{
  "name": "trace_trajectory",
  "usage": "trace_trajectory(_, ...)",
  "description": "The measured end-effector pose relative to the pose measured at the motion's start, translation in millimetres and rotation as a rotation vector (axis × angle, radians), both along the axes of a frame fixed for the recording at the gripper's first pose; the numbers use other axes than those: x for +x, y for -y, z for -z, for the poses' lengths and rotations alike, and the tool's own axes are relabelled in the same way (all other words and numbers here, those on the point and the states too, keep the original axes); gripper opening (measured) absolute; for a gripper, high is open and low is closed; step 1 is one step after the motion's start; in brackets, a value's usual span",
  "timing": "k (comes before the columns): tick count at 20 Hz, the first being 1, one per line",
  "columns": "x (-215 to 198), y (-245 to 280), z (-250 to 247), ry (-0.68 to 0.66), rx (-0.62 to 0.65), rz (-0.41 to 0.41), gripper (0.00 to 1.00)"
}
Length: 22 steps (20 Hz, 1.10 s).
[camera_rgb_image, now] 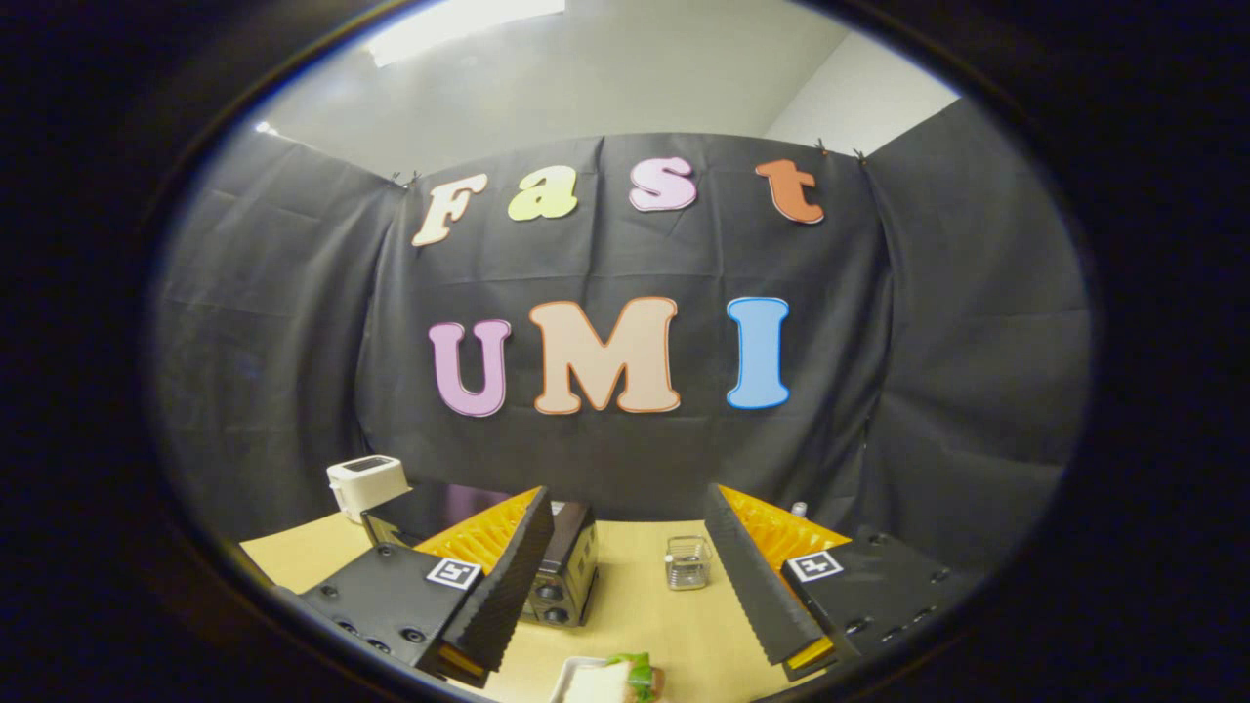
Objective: Open the toaster oven, put the food inside, and close the toaster oven door.
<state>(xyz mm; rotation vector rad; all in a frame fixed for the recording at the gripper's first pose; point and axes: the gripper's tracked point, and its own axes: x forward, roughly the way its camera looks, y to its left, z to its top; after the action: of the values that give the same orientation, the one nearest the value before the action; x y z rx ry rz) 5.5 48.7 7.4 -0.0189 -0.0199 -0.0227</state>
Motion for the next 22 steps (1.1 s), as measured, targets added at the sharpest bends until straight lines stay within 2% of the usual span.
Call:
trace_trajectory(4, 2.0, -43.3, 22.5, 0.005, 0.023, -0.034, 0.97)
trace_trajectory(13, 39.4, -171.6, 112.5, -0.045, 0.076, -0.185, 0.98)
trace_trajectory(22, 109.4, -229.1, 158.0, -0.02, 0.045, -0.128, 0.98)
